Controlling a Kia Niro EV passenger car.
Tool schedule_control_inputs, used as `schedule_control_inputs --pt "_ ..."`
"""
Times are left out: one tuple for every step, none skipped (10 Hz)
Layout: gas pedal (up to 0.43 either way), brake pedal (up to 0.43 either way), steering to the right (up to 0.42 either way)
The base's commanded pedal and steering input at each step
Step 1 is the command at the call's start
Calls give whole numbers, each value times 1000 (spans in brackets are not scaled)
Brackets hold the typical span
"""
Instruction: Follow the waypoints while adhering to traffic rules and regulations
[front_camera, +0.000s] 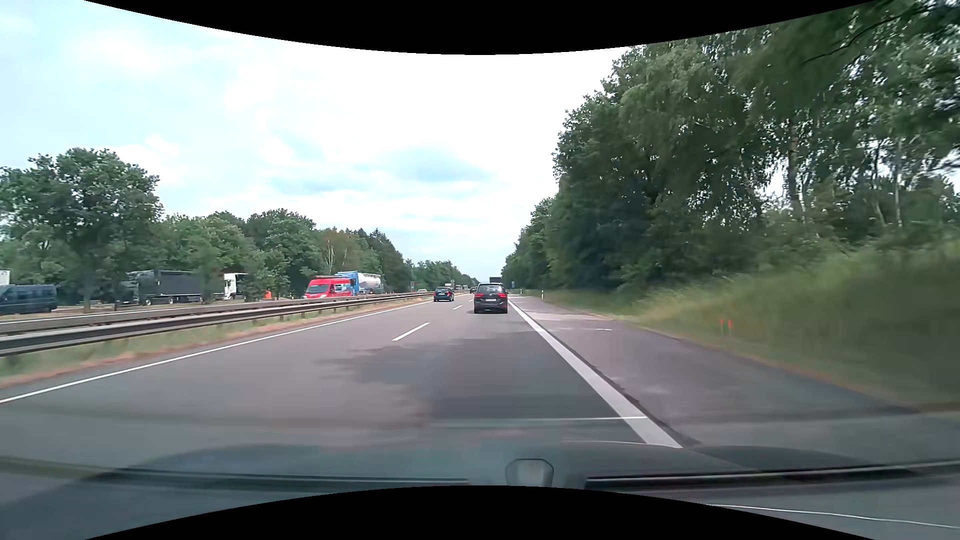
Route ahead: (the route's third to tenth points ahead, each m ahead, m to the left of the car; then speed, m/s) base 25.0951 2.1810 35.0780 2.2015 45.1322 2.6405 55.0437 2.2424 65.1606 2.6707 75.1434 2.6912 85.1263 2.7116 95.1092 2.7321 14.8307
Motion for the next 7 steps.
schedule_control_inputs --pt "197 0 -2" --pt "197 0 -2" --pt "197 0 -2" --pt "197 0 -2" --pt "197 0 -2" --pt "197 0 -2" --pt "197 0 -1"
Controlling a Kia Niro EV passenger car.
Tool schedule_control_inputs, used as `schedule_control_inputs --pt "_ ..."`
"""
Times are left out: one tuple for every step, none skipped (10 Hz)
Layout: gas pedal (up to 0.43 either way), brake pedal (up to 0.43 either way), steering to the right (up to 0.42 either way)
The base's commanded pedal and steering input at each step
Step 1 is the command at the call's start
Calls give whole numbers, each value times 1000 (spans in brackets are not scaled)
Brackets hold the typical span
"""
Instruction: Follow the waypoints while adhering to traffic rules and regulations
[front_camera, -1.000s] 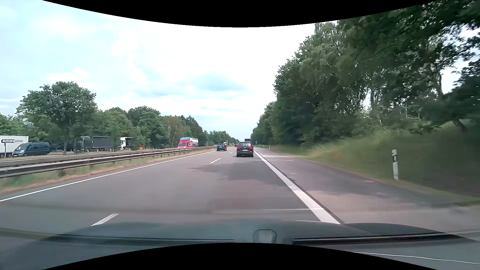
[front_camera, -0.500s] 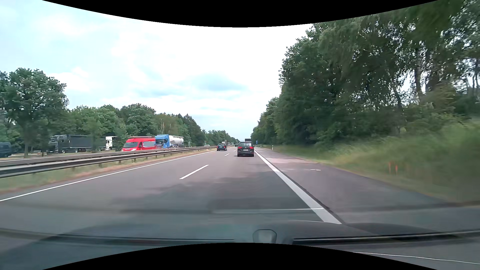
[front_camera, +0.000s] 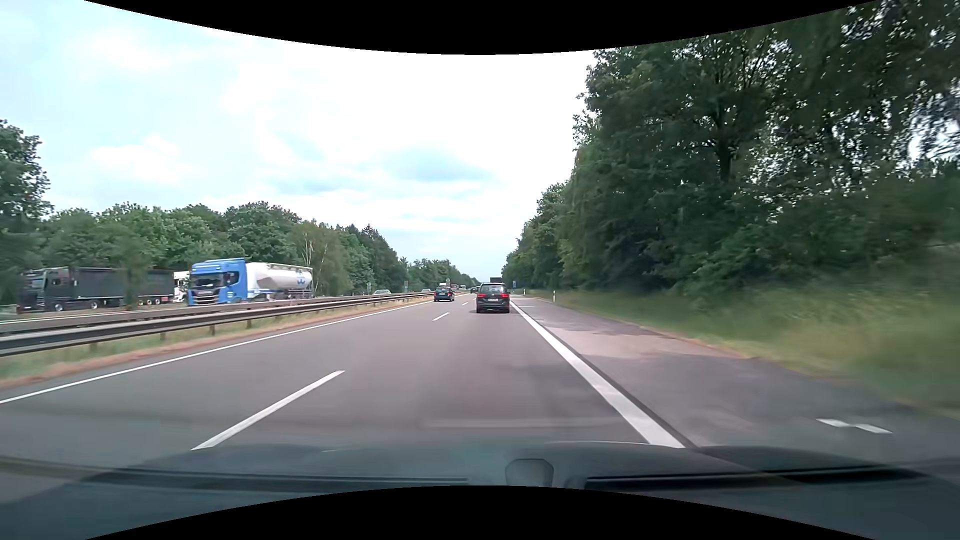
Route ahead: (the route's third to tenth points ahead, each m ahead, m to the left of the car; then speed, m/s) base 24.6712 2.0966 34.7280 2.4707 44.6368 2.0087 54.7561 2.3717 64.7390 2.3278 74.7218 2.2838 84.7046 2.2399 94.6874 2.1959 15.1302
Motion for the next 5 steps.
schedule_control_inputs --pt "197 0 0" --pt "197 0 0" --pt "197 0 0" --pt "197 0 0" --pt "197 0 0"
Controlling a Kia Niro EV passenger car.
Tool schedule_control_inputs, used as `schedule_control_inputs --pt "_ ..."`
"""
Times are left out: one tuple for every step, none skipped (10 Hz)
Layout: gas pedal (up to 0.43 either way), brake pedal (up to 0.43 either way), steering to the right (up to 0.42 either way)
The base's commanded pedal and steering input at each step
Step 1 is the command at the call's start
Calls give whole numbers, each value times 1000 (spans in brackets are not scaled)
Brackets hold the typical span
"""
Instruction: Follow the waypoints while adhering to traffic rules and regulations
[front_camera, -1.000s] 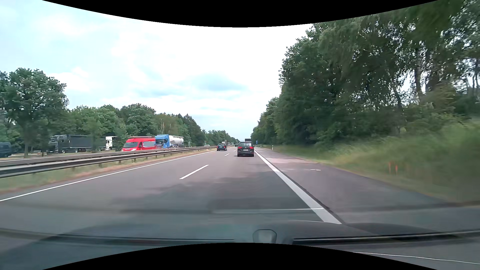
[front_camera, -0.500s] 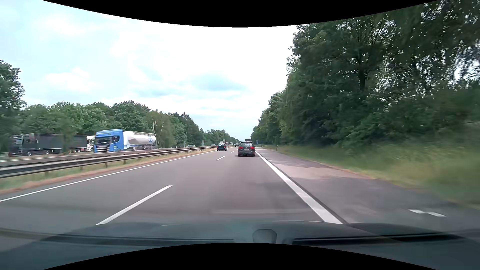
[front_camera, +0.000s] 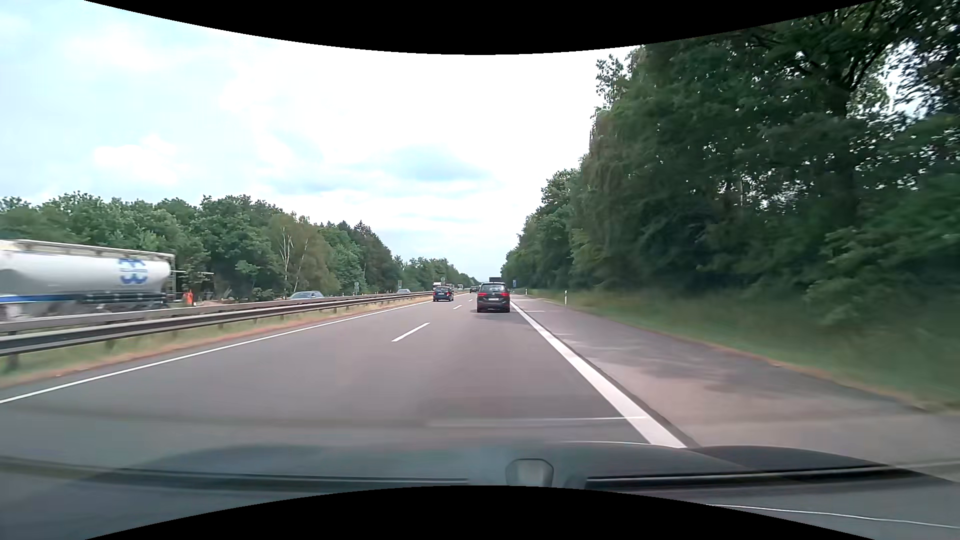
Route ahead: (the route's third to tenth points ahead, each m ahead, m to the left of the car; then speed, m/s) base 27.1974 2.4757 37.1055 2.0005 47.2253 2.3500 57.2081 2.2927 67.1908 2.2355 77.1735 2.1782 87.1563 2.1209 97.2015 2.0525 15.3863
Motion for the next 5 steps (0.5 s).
schedule_control_inputs --pt "197 0 0" --pt "197 0 0" --pt "197 0 0" --pt "197 0 0" --pt "197 0 0"
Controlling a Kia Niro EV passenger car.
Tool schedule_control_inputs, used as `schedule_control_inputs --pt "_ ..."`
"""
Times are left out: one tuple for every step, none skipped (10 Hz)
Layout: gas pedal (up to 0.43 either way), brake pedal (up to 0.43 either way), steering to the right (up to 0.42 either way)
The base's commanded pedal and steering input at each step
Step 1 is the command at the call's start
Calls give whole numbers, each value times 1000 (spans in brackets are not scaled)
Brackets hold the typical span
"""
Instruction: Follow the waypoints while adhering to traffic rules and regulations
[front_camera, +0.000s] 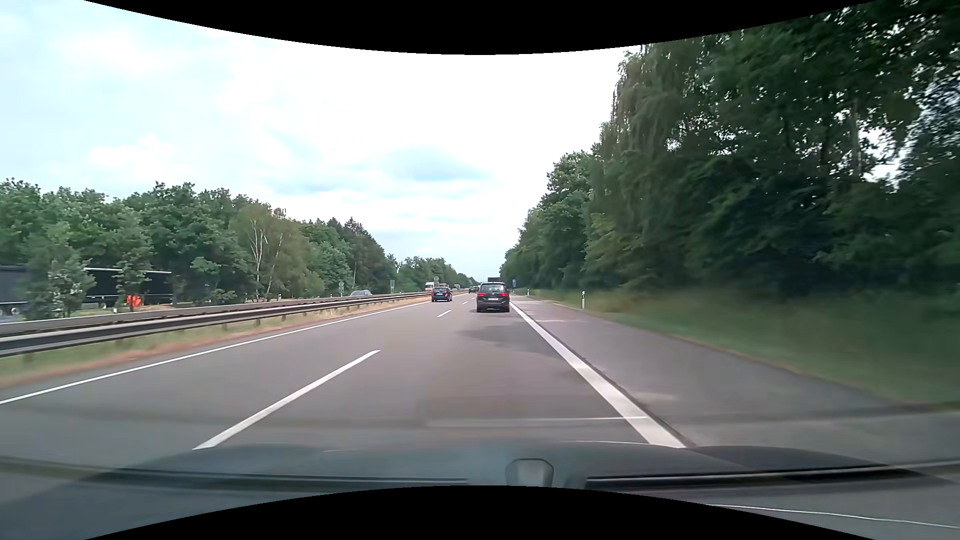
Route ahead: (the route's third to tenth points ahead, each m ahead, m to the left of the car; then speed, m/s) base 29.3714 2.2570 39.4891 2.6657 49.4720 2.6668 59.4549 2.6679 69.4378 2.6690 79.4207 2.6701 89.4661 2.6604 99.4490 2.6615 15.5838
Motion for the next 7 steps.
schedule_control_inputs --pt "197 0 0" --pt "197 0 0" --pt "197 0 0" --pt "197 0 0" --pt "197 0 -1" --pt "197 0 -1" --pt "197 0 -1"
